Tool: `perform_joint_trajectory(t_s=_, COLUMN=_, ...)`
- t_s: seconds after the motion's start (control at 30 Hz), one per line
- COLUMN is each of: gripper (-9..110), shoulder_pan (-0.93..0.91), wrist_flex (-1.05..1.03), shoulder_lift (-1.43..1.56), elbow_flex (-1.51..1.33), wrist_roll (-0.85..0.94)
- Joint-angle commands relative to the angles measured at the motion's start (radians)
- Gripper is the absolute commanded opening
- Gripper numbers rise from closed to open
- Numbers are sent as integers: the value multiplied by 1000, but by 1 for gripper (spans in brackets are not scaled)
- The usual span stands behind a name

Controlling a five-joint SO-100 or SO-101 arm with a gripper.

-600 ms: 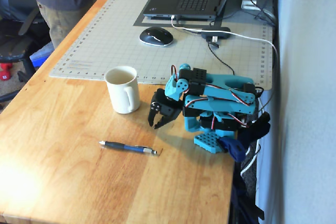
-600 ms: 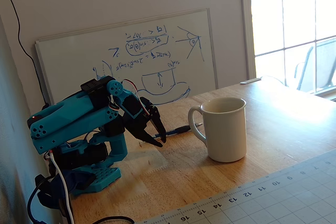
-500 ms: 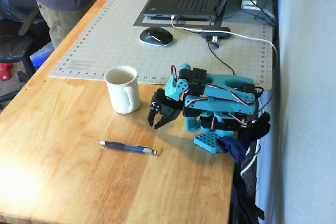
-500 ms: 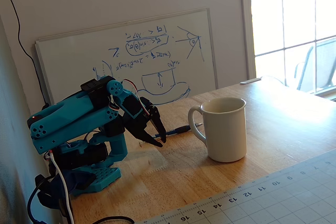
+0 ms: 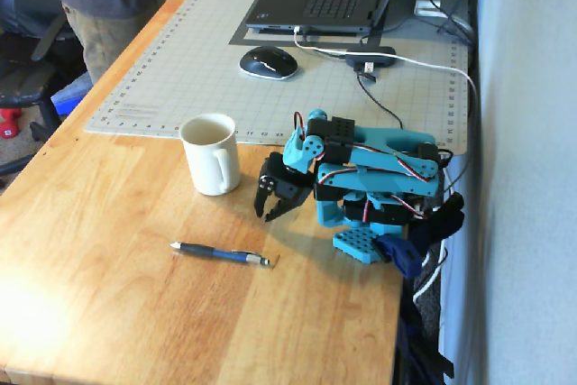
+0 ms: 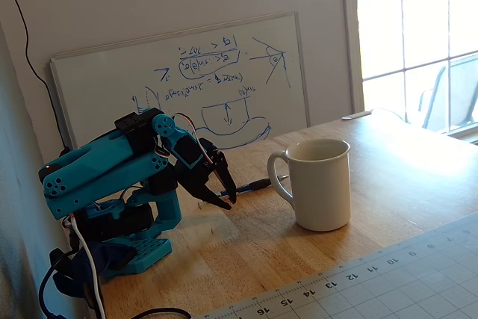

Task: Grasp a pen and put it in a mug.

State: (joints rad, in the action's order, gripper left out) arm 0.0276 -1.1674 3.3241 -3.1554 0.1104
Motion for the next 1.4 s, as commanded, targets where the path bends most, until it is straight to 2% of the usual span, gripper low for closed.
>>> perform_joint_trajectory(t_s=0.0, gripper=3, shoulder_pan=8, wrist_flex=5, shoulder_lift=28, elbow_flex=15, wrist_roll=-5)
perform_joint_trajectory(t_s=0.17, gripper=3, shoulder_pan=9, wrist_flex=6, shoulder_lift=23, elbow_flex=63, wrist_roll=-115)
perform_joint_trajectory(t_s=0.33, gripper=3, shoulder_pan=12, wrist_flex=6, shoulder_lift=-51, elbow_flex=172, wrist_roll=-403)
perform_joint_trajectory(t_s=0.63, gripper=4, shoulder_pan=17, wrist_flex=6, shoulder_lift=-416, elbow_flex=491, wrist_roll=-897)
perform_joint_trajectory(t_s=0.97, gripper=21, shoulder_pan=225, wrist_flex=14, shoulder_lift=-831, elbow_flex=784, wrist_roll=-1497)
perform_joint_trajectory(t_s=1.13, gripper=27, shoulder_pan=319, wrist_flex=138, shoulder_lift=-1026, elbow_flex=871, wrist_roll=-1727)
perform_joint_trajectory(t_s=1.37, gripper=28, shoulder_pan=367, wrist_flex=403, shoulder_lift=-1232, elbow_flex=902, wrist_roll=-1985)
